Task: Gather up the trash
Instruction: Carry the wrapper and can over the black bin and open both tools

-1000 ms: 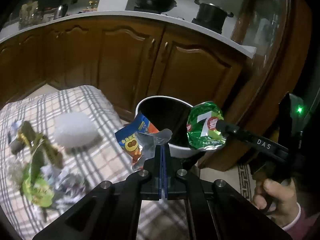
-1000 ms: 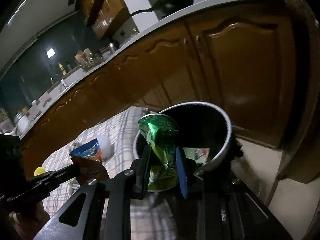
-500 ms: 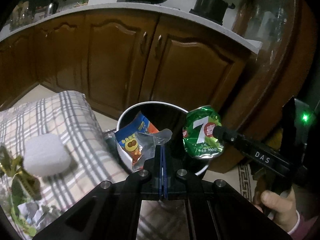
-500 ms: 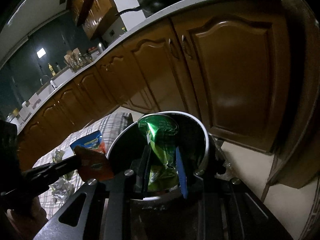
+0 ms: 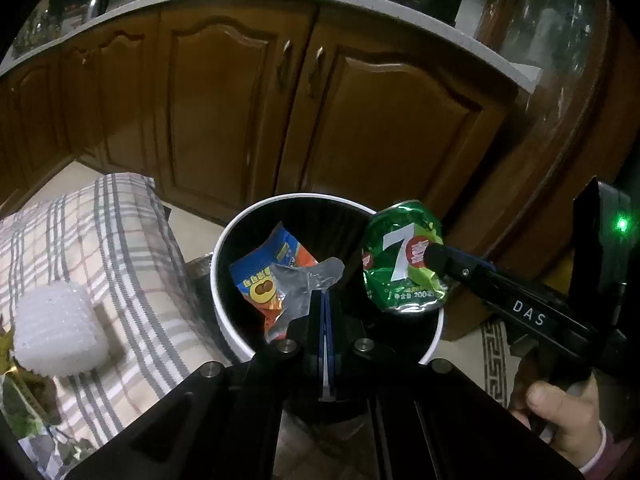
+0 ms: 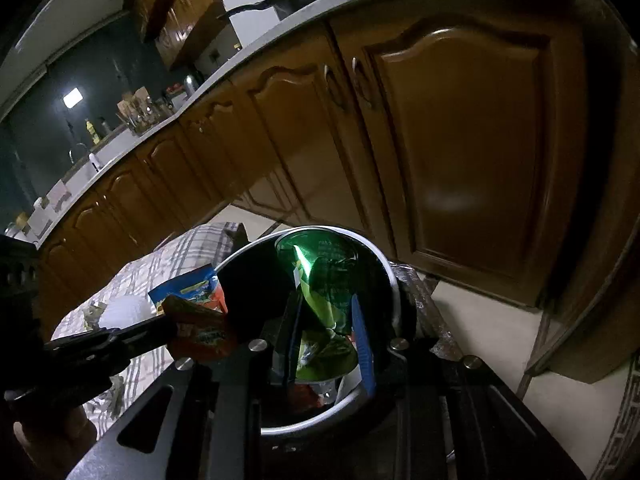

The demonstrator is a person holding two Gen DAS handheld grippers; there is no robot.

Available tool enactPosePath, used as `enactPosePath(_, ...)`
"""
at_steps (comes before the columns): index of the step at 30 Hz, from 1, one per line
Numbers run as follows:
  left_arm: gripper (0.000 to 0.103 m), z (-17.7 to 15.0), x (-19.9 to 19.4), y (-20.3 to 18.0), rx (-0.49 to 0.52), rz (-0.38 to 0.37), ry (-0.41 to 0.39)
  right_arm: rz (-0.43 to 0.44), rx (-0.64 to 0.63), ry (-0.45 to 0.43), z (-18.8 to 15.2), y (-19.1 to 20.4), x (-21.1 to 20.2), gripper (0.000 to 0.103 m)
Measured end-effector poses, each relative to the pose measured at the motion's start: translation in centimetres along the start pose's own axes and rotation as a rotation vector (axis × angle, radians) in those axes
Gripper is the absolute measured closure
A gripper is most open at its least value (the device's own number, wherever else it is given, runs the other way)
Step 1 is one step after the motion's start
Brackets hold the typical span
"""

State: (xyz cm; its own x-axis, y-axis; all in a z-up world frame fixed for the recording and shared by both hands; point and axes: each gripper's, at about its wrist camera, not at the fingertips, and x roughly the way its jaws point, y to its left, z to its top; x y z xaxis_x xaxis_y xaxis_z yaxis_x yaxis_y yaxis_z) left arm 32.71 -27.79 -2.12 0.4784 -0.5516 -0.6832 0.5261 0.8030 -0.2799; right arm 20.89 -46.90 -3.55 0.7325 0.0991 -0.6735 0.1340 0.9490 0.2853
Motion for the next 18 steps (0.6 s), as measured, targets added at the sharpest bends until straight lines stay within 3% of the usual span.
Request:
enactPosePath(5, 0.099, 0.1, 1.2, -0.2, 0.012, 0.012, 0.024, 0.003, 0.011, 0.006, 0.1, -0.3, 0.6, 0.078)
enactPosePath(7, 0.09, -0.2, 1.4, -0.3, 0.01, 0.024, 0.033, 0.015, 0.024, 0.008, 0.2, -0.6, 0.7, 0.076)
enactPosePath(9, 0.064, -0.3, 1.1, -0.1, -0.005, 0.043, 0.023, 0.032, 0.042, 0.006, 0.2, -0.8, 0.7, 0.073)
enactPosePath(12, 0.063, -0.9, 0.3, 0.2, -0.027, 0.045, 0.005, 0.043, 0.058, 0.005, 0.0, -1.2, 0.7, 0.061)
enactPosePath(16, 0.06, -2.3, -1.6, 0.6, -0.044, 0.047, -0.024, 0.054, 0.069, 0.004, -0.7, -1.0, 0.2, 0.058)
enactPosePath(18, 0.058, -3.3, -2.8, 0.7, -0.047, 0.052, -0.042, 0.063, 0.072, 0.005, -1.1, -0.7, -0.1, 0.048)
